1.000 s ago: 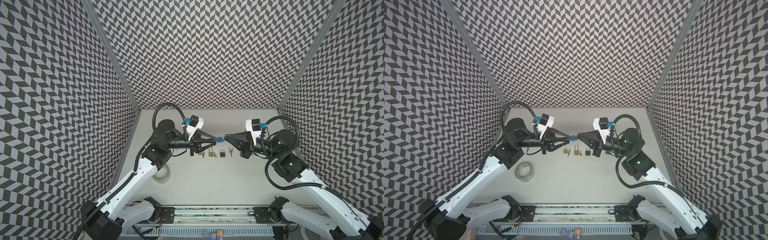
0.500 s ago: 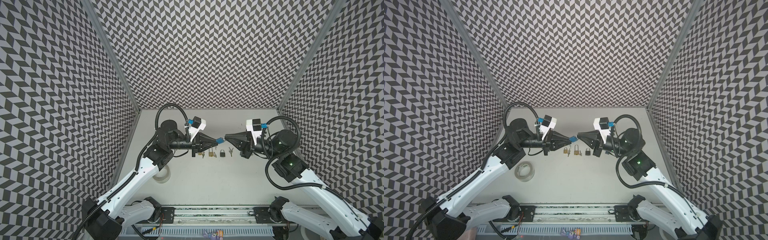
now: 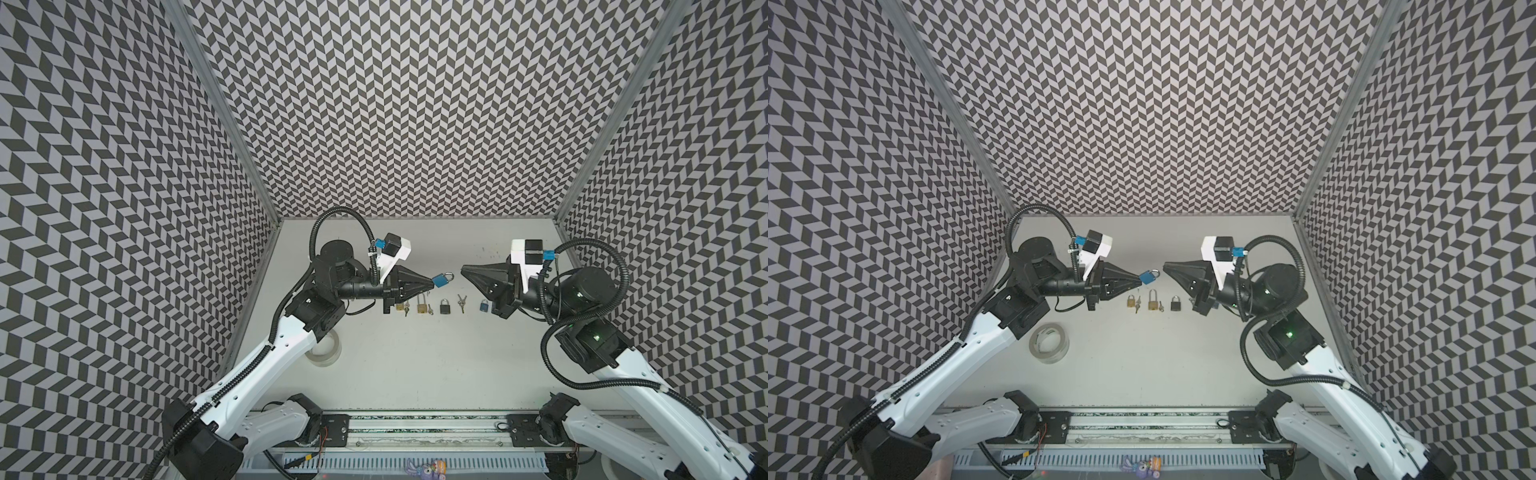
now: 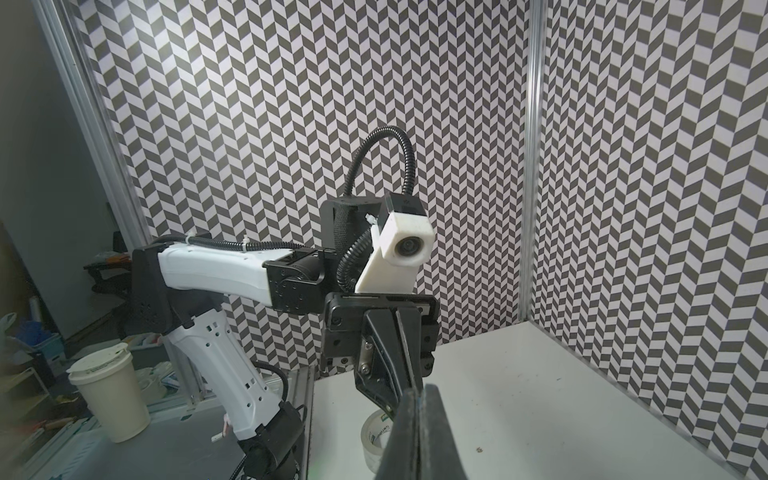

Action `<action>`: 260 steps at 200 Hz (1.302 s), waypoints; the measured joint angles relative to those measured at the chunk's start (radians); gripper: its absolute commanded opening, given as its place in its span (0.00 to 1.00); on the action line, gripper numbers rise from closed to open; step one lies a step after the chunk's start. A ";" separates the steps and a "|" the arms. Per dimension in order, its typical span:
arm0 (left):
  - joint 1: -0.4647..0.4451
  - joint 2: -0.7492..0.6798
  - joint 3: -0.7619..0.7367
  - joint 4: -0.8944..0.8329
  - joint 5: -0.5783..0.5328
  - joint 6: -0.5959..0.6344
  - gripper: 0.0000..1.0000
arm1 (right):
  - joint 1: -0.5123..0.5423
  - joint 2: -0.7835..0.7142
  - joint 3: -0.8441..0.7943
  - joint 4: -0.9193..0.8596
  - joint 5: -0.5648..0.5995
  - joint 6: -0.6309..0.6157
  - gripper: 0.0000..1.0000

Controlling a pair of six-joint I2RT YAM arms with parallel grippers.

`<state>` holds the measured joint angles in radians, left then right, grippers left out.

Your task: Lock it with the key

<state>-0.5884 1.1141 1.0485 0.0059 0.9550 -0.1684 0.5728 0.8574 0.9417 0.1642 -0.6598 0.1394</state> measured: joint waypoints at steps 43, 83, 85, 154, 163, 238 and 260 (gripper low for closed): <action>0.005 -0.008 0.000 -0.009 -0.009 0.003 0.00 | -0.002 0.012 0.003 -0.007 0.005 -0.001 0.22; 0.007 -0.015 0.000 -0.009 -0.014 0.003 0.00 | -0.002 0.062 0.004 -0.008 -0.053 0.016 0.60; 0.007 -0.015 0.000 -0.009 -0.014 0.002 0.00 | -0.002 0.063 0.004 -0.008 -0.054 0.015 0.60; 0.007 -0.019 0.000 -0.009 -0.015 0.002 0.00 | -0.002 0.112 0.005 -0.013 -0.143 0.029 0.47; 0.007 -0.018 0.000 -0.009 -0.015 0.002 0.00 | -0.002 0.118 0.006 -0.015 -0.148 0.030 0.42; 0.007 -0.014 0.000 -0.009 -0.014 0.005 0.00 | -0.002 0.127 0.013 -0.023 -0.158 0.037 0.04; 0.007 -0.014 0.000 -0.009 -0.015 0.011 0.00 | -0.005 0.125 0.013 -0.027 -0.155 0.032 0.00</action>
<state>-0.5816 1.1004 1.0485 -0.0032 0.9401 -0.1570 0.5678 0.9825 0.9550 0.1368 -0.8150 0.1719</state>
